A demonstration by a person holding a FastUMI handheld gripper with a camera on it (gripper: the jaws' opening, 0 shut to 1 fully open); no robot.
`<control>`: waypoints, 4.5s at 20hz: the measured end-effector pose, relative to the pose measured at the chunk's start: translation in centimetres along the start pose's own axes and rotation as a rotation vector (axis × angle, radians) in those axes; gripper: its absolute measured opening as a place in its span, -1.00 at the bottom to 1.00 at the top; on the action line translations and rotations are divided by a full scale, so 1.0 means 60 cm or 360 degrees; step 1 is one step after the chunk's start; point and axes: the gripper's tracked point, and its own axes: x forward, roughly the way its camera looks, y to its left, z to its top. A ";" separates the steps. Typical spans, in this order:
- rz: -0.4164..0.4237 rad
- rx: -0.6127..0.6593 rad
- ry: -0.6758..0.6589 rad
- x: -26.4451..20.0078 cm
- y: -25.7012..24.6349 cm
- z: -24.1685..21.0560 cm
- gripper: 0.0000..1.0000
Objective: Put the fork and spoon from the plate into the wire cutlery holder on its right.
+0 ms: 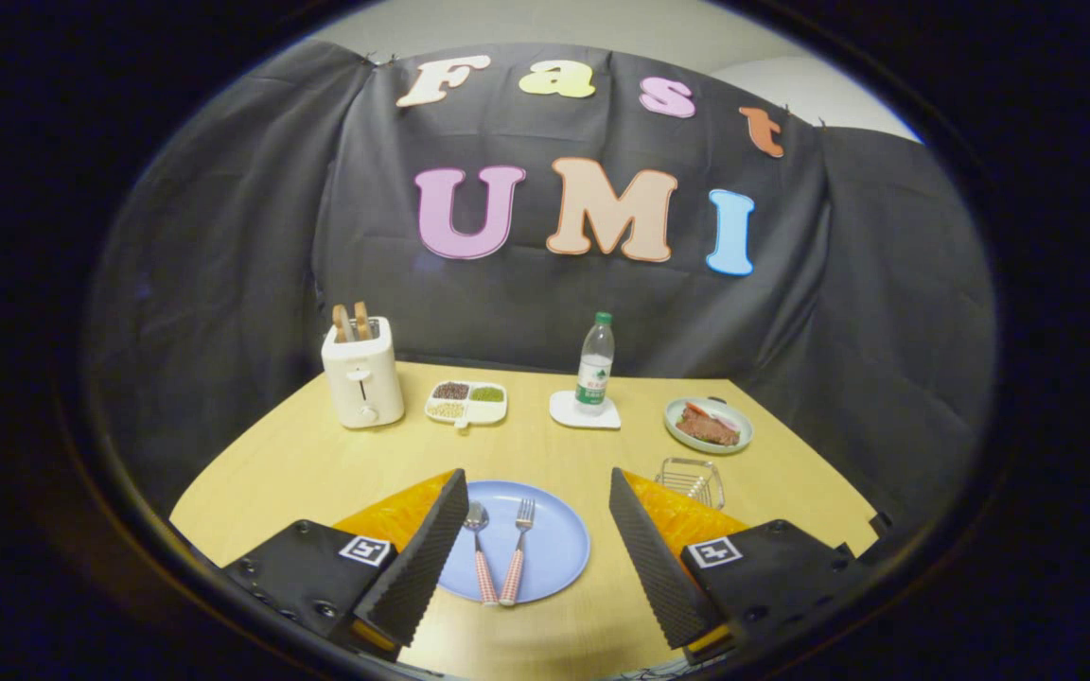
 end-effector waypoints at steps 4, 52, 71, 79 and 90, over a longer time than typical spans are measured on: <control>-0.0026 0.0022 0.0005 0.017 -0.009 0.000 0.93; 0.0019 0.0092 0.0764 0.148 0.050 -0.319 -0.52; -0.0089 0.0028 0.0857 0.110 0.007 -0.239 -0.85; -0.0372 0.0209 0.1016 0.077 -0.056 -0.102 -0.85; -0.0618 0.0537 0.1664 0.076 -0.176 -0.100 -0.85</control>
